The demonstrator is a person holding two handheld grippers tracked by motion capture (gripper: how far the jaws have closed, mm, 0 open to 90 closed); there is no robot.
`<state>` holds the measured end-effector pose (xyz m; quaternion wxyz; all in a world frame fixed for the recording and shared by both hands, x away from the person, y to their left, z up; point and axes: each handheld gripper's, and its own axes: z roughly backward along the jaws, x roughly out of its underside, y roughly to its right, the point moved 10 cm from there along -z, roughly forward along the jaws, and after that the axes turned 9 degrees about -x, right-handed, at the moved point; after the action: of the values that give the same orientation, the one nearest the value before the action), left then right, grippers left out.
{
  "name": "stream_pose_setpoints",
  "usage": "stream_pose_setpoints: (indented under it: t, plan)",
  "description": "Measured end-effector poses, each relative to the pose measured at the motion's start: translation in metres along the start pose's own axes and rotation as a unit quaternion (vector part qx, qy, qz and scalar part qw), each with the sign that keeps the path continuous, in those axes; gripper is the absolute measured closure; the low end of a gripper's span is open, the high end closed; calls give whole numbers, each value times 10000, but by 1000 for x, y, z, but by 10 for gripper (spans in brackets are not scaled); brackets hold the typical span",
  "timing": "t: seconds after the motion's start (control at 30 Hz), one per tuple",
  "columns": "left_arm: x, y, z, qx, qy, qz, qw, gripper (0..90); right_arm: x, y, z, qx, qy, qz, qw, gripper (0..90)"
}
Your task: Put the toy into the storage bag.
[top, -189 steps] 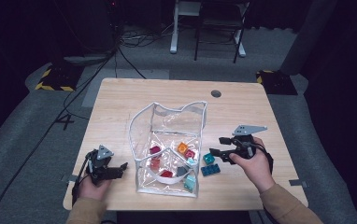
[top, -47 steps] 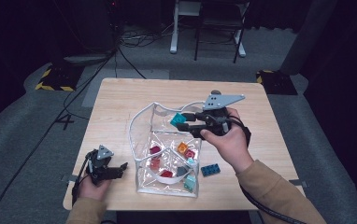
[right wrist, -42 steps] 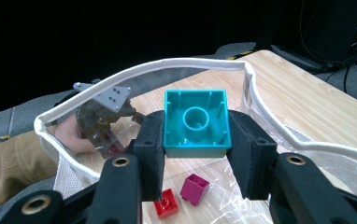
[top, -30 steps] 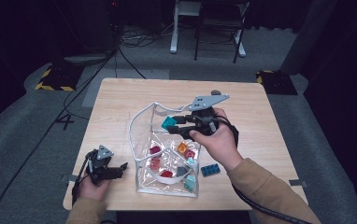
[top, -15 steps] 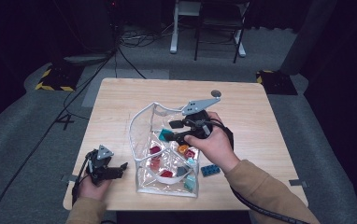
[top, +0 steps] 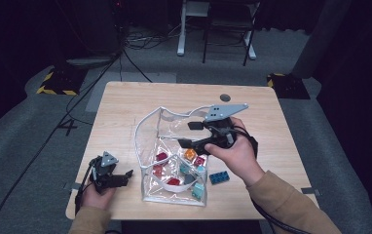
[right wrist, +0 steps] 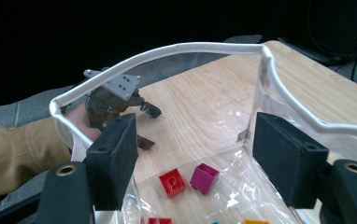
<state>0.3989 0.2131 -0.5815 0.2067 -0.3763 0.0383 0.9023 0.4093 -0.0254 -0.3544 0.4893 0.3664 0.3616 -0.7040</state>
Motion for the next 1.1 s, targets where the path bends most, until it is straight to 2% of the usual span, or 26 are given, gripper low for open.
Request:
stream_pose_setpoints:
  t: [0.17, 0.53, 0.87, 1.1]
  plan:
    - [0, 0, 0, 1, 0, 0, 10000, 173, 5, 2, 21, 122, 96, -17, 9999, 317]
    - [0, 0, 0, 1, 0, 3, 10000, 173, 24, 20, 62, 490, 215, -184, 9984, 317]
    - [0, 0, 0, 1, 0, 2, 10000, 173, 41, 30, 83, 678, 206, -325, 9970, 310]
    - [0, 0, 0, 0, 0, 1, 10000, 173, 61, 35, 86, 720, 87, -420, 9965, 299]
